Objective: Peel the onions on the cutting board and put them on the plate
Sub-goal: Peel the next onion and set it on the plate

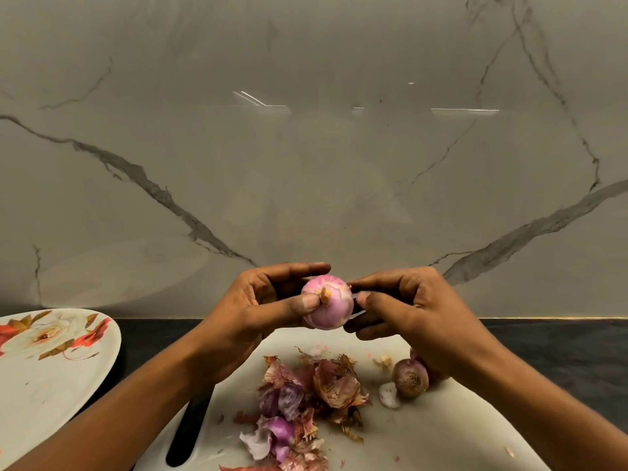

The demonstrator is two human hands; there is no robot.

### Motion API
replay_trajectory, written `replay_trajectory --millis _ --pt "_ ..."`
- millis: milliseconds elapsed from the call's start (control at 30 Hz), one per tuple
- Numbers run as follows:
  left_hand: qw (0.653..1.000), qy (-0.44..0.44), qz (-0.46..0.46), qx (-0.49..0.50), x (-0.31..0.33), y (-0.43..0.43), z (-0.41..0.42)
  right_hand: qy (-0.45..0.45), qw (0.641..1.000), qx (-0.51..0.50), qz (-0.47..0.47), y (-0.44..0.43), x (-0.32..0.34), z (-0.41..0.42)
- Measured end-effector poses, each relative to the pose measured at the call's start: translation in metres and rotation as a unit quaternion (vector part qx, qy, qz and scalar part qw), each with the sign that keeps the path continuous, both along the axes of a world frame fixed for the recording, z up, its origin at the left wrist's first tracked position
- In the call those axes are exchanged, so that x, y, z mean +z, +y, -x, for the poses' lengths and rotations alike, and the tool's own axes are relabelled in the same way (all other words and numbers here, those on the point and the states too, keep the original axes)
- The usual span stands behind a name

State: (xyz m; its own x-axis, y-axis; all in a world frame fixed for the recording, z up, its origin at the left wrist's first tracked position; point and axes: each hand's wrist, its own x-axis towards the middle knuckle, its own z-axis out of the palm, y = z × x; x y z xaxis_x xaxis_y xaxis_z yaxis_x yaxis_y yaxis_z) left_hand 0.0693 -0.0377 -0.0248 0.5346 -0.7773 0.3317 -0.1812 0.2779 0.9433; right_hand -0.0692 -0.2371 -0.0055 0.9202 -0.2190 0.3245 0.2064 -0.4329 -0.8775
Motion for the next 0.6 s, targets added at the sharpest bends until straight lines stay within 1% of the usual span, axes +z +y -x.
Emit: replay_trajectory --millis 133,233,333,367,433,500,600 --pt "1.000 -0.013 -0.018 0.003 -0.0028 -0.0004 0.0005 0.028 0.999 0.017 -0.005 0.0021 0.0017 0.0004" --pt "0.999 -0.027 -0.025 -0.002 -0.0021 -0.0006 0.0015 0.048 0.997 0.037 -0.044 0.0022 0.0031 -0.0001" --pt "0.998 -0.052 -0.035 0.008 -0.0018 -0.0011 0.0040 0.052 0.998 0.023 -0.041 0.0019 0.0039 0.0004" --pt "0.997 -0.066 -0.042 0.016 -0.0021 -0.0010 0.0050 0.051 0.998 0.013 -0.020 0.0025 0.0030 0.0009" --pt "0.994 -0.089 -0.055 0.027 -0.0030 -0.0015 0.0063 0.033 0.998 -0.005 0.052 0.0054 0.0003 0.0030" --pt "0.993 -0.096 -0.056 0.026 -0.0039 -0.0016 0.0064 0.002 0.993 -0.014 0.120 0.0077 -0.0024 0.0051" --pt "0.993 -0.103 -0.047 0.032 -0.0046 -0.0008 0.0054 -0.034 0.980 -0.018 0.196 0.0085 -0.0045 0.0067"
